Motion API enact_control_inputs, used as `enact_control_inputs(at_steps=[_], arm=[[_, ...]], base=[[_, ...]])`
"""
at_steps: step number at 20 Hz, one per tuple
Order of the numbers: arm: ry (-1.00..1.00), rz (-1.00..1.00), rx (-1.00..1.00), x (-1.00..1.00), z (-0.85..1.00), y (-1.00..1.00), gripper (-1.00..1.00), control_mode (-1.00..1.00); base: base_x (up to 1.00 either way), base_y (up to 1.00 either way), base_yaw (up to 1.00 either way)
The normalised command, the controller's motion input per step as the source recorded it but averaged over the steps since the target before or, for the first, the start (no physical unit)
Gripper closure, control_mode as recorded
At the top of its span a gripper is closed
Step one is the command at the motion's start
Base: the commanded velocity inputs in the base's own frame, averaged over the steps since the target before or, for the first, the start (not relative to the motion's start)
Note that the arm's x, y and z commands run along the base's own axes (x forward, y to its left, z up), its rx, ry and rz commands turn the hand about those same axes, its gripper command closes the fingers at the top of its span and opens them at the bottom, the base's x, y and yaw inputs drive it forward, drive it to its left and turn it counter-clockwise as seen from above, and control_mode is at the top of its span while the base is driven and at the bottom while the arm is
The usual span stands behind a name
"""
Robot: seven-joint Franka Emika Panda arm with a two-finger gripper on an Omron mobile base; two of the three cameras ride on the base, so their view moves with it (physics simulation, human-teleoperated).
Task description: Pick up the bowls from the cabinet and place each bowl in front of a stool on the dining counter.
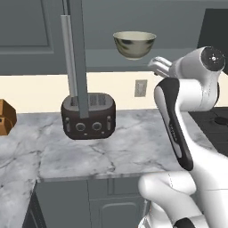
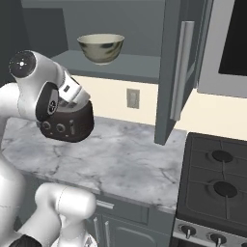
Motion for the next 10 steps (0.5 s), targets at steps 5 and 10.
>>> enact_control_inputs(at_steps=[5,10], arm=[[0.0,0.01,0.01,0.01,0.45,0.0,-1.0,-1.0],[0.0,0.0,0.0,0.18,0.27,0.0,-1.0,-1.0]], base=[[0.0,0.0,0.0],[0.0,0.0,0.0]])
